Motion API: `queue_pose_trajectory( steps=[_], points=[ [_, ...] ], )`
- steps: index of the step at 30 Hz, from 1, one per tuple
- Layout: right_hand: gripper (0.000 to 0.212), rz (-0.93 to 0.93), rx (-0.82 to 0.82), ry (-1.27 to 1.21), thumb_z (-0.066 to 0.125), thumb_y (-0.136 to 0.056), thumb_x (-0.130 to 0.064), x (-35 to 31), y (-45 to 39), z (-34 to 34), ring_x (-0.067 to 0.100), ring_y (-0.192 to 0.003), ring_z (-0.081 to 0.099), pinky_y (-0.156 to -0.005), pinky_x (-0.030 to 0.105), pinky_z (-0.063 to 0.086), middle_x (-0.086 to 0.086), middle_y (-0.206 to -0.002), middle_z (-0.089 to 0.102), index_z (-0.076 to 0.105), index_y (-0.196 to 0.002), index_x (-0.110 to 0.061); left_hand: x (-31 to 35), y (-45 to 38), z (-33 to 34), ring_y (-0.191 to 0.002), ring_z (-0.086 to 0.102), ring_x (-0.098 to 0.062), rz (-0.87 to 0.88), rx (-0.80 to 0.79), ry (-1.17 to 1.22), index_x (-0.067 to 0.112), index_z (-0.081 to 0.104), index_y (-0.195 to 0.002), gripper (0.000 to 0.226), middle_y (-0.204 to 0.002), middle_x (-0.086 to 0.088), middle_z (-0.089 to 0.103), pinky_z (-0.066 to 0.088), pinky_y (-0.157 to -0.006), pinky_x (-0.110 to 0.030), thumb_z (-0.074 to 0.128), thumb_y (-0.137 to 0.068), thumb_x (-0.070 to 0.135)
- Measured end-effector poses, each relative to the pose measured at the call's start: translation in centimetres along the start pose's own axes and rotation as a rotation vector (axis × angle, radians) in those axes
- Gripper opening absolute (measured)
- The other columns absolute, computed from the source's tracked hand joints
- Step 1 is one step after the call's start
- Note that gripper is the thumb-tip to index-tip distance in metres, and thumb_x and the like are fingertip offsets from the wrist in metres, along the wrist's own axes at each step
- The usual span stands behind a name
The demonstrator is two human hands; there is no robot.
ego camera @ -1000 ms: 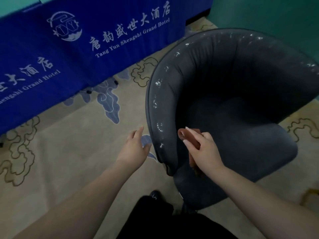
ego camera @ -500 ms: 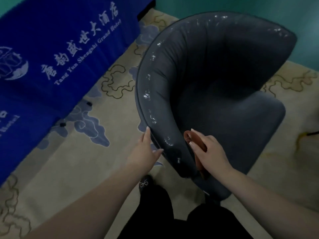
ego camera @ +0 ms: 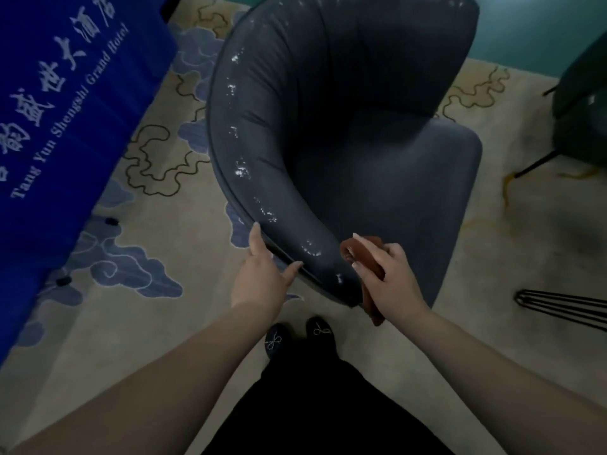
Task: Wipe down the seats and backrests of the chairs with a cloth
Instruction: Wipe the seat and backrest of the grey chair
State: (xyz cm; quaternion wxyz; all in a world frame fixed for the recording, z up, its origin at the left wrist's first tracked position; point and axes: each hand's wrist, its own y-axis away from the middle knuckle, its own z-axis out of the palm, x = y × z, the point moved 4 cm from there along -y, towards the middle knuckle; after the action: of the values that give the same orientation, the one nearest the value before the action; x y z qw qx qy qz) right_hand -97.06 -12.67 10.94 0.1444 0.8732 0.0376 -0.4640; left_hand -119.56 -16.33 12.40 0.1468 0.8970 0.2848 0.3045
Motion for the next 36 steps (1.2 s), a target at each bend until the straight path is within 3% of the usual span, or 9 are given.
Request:
queue_pose_trajectory(
  steps=[4, 6, 8, 11, 16, 22, 26, 32, 36],
  points=[
    [0.059, -0.113, 0.011, 0.030, 0.065, -0.091, -0.021, 0.3, 1.1, 0.6, 0.003, -0.101, 0.051, -0.092, 0.008, 0.038, -0.013, -0.111, 0.039, 0.042, -0.133, -0.055, 0.1, 0.1, 0.3, -0.102, 0.062, -0.026, -0.002, 0.023, 0.008, 0.024, -0.004, -0.153, 0.104, -0.129, -0.011, 0.057, 0.052, -0.075, -0.035, 0.069, -0.081, 0.048],
    [0.053, -0.202, -0.003, 0.137, 0.062, -0.089, -0.033, 0.2, 1.6, 1.3, 0.017, -0.105, 0.049, -0.097, 0.023, 0.039, -0.001, -0.115, 0.041, 0.045, -0.139, -0.040, 0.0, 0.1, 0.5, -0.106, 0.060, -0.026, -0.020, 0.024, 0.038, 0.027, -0.004, -0.152, 0.104, -0.133, -0.011, 0.055, 0.050, -0.078, -0.036, 0.069, -0.082, 0.047],
    [0.055, -0.236, -0.058, 0.272, 0.049, -0.089, -0.054, 0.1, 1.8, 2.6, 0.022, -0.107, 0.046, -0.094, 0.035, 0.039, 0.005, -0.120, 0.042, 0.045, -0.141, -0.038, -0.2, 0.0, 0.7, -0.109, 0.060, -0.025, -0.036, 0.027, 0.062, 0.029, -0.005, -0.152, 0.103, -0.135, -0.010, 0.054, 0.048, -0.080, -0.033, 0.069, -0.082, 0.046],
    [0.055, -0.222, -0.023, 0.353, 0.038, -0.090, -0.059, -0.5, 0.4, 3.9, 0.026, -0.105, 0.046, -0.089, 0.042, 0.040, 0.008, -0.119, 0.045, 0.046, -0.140, -0.038, -0.3, -0.1, 0.8, -0.108, 0.060, -0.024, -0.028, 0.045, 0.036, 0.028, -0.005, -0.152, 0.104, -0.132, -0.010, 0.056, 0.047, -0.080, -0.032, 0.069, -0.081, 0.046],
    [0.056, -0.181, -0.024, 0.301, 0.040, -0.091, -0.054, 0.6, 0.3, 3.3, 0.027, -0.105, 0.046, -0.092, 0.044, 0.044, 0.009, -0.115, 0.046, 0.047, -0.142, -0.032, -0.3, -0.1, 0.8, -0.108, 0.059, -0.023, -0.024, 0.040, 0.056, 0.028, -0.003, -0.152, 0.104, -0.132, -0.010, 0.055, 0.048, -0.082, -0.034, 0.071, -0.081, 0.045],
    [0.050, -0.325, -0.019, 0.326, 0.059, -0.090, -0.043, -0.8, -1.0, 3.9, 0.031, -0.103, 0.050, -0.088, 0.044, 0.047, 0.014, -0.113, 0.050, 0.055, -0.136, -0.025, -0.1, -0.3, 0.8, -0.114, 0.056, -0.024, -0.030, 0.027, 0.060, 0.026, -0.001, -0.153, 0.104, -0.135, -0.010, 0.052, 0.046, -0.087, -0.034, 0.072, -0.080, 0.043],
    [0.046, -0.036, -0.032, 0.162, 0.052, -0.092, -0.046, 1.4, -3.3, 3.7, 0.020, -0.115, 0.046, -0.099, 0.031, 0.039, -0.003, -0.118, 0.043, 0.051, -0.137, -0.037, -0.1, -0.2, 0.7, -0.114, 0.056, -0.023, -0.042, 0.016, 0.058, 0.027, -0.001, -0.152, 0.104, -0.136, -0.009, 0.052, 0.046, -0.085, -0.032, 0.072, -0.080, 0.043],
    [0.055, -0.256, 0.001, 0.259, 0.052, -0.087, -0.053, 0.1, -1.1, 4.0, 0.024, -0.108, 0.048, -0.094, 0.033, 0.041, 0.006, -0.117, 0.048, 0.055, -0.136, -0.028, -0.3, -0.1, 0.7, -0.116, 0.055, -0.021, -0.026, 0.040, 0.094, 0.028, 0.000, -0.152, 0.105, -0.138, -0.004, 0.052, 0.046, -0.086, -0.031, 0.074, -0.079, 0.042],
    [0.052, -0.188, -0.089, 0.213, 0.059, -0.090, -0.045, 0.3, -3.7, 4.3, 0.020, -0.114, 0.044, -0.098, 0.025, 0.032, -0.002, -0.118, 0.043, 0.050, -0.139, -0.034, -0.5, -0.1, 0.8, -0.111, 0.058, -0.019, -0.018, 0.066, 0.211, 0.031, 0.001, -0.151, 0.111, -0.138, 0.001, 0.052, 0.050, -0.091, -0.037, 0.080, -0.074, 0.038]
  ],
)
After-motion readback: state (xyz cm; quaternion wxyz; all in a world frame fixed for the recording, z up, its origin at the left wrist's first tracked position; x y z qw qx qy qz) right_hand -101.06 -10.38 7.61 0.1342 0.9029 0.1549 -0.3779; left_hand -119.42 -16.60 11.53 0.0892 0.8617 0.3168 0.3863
